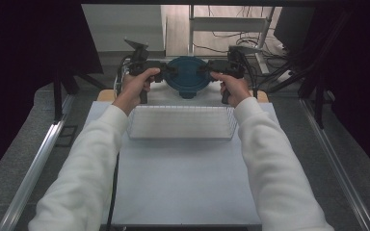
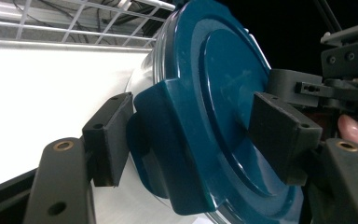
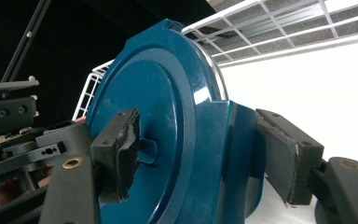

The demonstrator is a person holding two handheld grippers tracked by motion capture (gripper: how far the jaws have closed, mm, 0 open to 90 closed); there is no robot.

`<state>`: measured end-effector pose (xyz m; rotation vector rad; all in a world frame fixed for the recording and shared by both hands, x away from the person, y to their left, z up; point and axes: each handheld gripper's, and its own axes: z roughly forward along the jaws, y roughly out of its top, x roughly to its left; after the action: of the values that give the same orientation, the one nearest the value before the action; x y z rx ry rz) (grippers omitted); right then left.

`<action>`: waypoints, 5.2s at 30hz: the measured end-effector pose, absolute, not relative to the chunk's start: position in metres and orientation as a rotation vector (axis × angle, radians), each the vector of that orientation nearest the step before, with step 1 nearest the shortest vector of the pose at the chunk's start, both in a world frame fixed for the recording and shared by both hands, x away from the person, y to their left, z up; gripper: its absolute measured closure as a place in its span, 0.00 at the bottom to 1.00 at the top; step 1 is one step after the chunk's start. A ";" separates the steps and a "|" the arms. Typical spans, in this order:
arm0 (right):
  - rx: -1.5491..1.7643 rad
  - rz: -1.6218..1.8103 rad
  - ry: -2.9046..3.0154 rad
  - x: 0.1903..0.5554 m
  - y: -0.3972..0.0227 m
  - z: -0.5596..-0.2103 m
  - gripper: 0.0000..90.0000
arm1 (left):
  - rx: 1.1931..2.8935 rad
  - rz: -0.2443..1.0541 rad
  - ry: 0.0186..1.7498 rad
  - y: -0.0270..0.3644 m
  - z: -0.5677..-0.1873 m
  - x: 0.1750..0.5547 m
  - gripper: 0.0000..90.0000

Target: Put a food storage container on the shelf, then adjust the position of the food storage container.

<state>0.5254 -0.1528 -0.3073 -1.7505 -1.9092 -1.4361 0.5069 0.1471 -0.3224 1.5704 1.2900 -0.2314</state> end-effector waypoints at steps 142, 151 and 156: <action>-1.365 -1.335 -2.747 0.273 -0.231 -0.474 0.27 | 1.874 0.319 1.423 0.278 -0.427 0.214 0.99; -1.361 -1.322 -2.758 0.273 -0.227 -0.476 0.27 | 1.889 0.307 1.542 0.315 -0.454 0.189 1.00; -1.374 -1.332 -2.758 0.273 -0.227 -0.474 0.27 | 1.938 0.298 1.623 0.329 -0.469 0.180 1.00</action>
<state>0.2729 -0.2271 -0.4743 -1.3744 -2.7582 -1.3320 0.1802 0.3287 -0.4686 1.9382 1.6228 0.2984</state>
